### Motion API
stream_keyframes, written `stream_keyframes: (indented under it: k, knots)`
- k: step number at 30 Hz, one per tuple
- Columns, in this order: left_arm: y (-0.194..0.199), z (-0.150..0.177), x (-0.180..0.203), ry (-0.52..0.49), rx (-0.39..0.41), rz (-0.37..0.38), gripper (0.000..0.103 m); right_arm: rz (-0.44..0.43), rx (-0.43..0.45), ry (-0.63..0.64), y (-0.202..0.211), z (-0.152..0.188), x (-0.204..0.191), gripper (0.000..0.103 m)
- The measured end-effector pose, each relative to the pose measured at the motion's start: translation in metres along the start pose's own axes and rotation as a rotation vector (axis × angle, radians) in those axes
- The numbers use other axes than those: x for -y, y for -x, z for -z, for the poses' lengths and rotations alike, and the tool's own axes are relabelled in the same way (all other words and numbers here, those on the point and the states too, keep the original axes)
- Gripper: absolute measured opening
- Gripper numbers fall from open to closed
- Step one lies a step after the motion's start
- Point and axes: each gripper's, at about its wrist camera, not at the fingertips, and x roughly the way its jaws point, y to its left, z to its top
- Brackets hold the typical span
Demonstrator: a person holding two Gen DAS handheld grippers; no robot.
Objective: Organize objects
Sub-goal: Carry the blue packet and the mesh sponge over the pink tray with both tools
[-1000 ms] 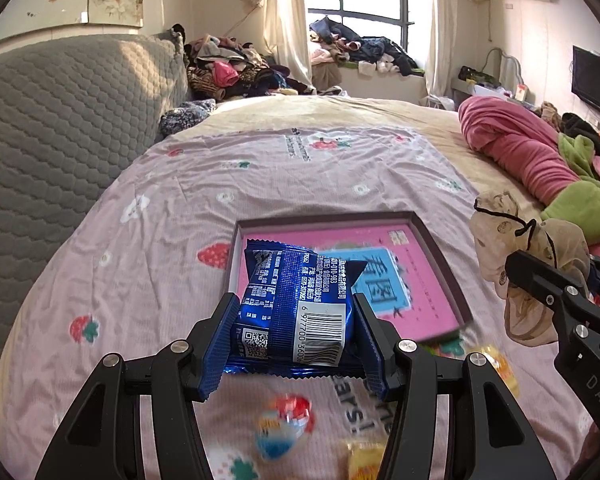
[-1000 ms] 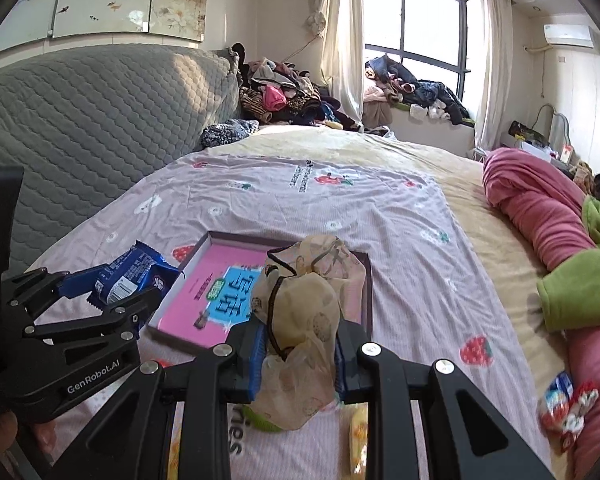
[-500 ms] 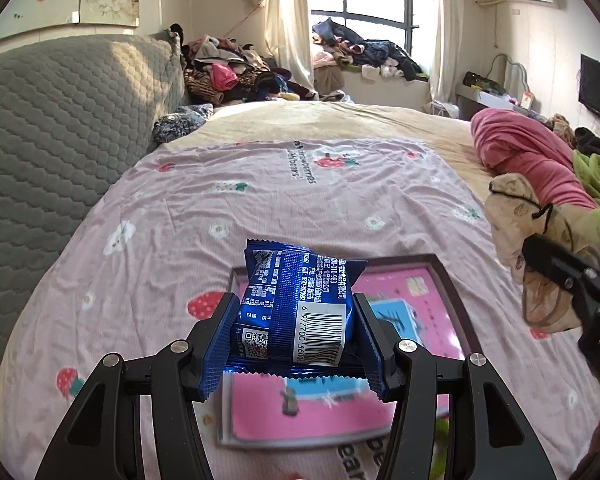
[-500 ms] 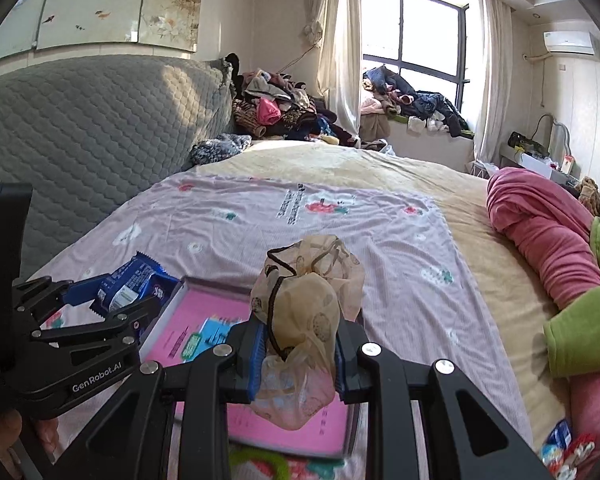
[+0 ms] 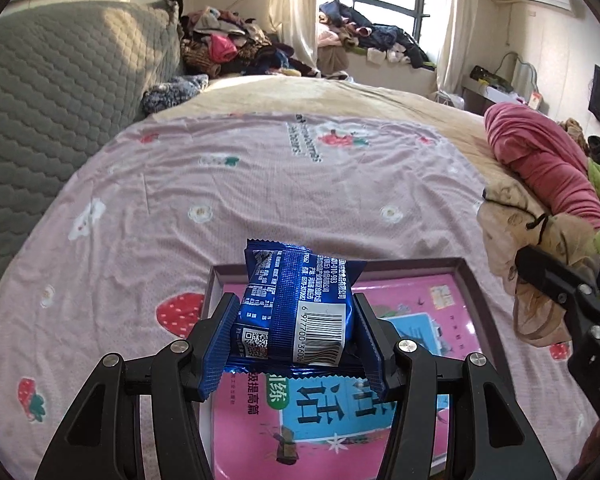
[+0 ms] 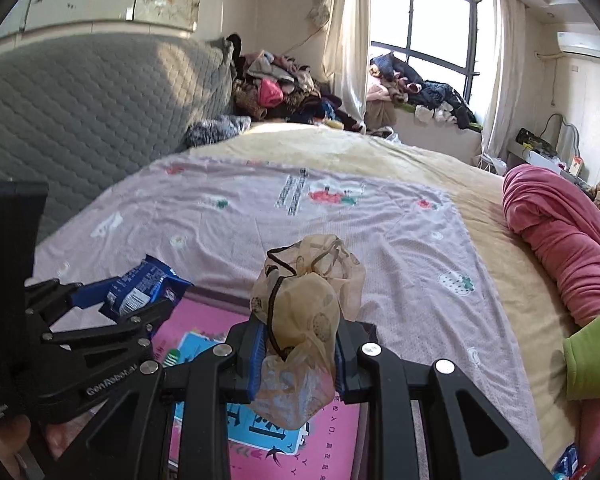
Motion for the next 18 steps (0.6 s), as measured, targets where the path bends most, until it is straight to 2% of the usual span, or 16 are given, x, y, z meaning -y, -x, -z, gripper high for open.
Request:
stream_keyframes:
  k: [18]
  knots:
    - [-0.061, 0.012, -0.003, -0.017, -0.118, -0.036, 0.058, -0.041, -0.206, -0.004, -0.089, 0.031, 0.008, 0.027]
